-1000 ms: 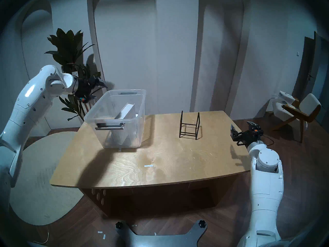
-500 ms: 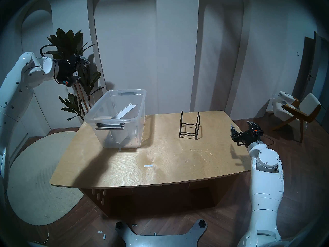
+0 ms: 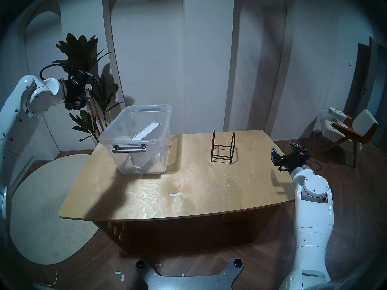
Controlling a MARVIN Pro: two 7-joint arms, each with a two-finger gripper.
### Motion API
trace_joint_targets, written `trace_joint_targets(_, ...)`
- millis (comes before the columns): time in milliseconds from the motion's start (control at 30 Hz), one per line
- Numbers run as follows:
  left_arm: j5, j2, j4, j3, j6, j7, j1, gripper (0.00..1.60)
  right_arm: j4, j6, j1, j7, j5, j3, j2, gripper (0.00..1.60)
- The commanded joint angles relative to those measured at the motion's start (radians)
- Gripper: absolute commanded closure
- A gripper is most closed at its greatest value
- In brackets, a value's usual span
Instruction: Pack the books into the storage box
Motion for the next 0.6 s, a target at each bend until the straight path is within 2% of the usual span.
trace_joint_targets(0,-0.055,-0.011,-0.018,-0.108,0.130,0.005,0.085,0.00,-0.018,-0.006,0.011,-0.001,0.001,-0.001,0.004,0.00)
trace_joint_targets(333,-0.196,-0.153,-0.063,-0.144,0.310,0.037,0.219,0.00,-0.017,-0.006,0.012,-0.001,0.002,-0.002,0.005,0.00)
trace_joint_targets(567,-0.268,-0.233,-0.117,-0.230,0.433,0.103,0.305,0.00,-0.020,-0.007,0.011,-0.001,0.003,-0.002,0.005,0.00)
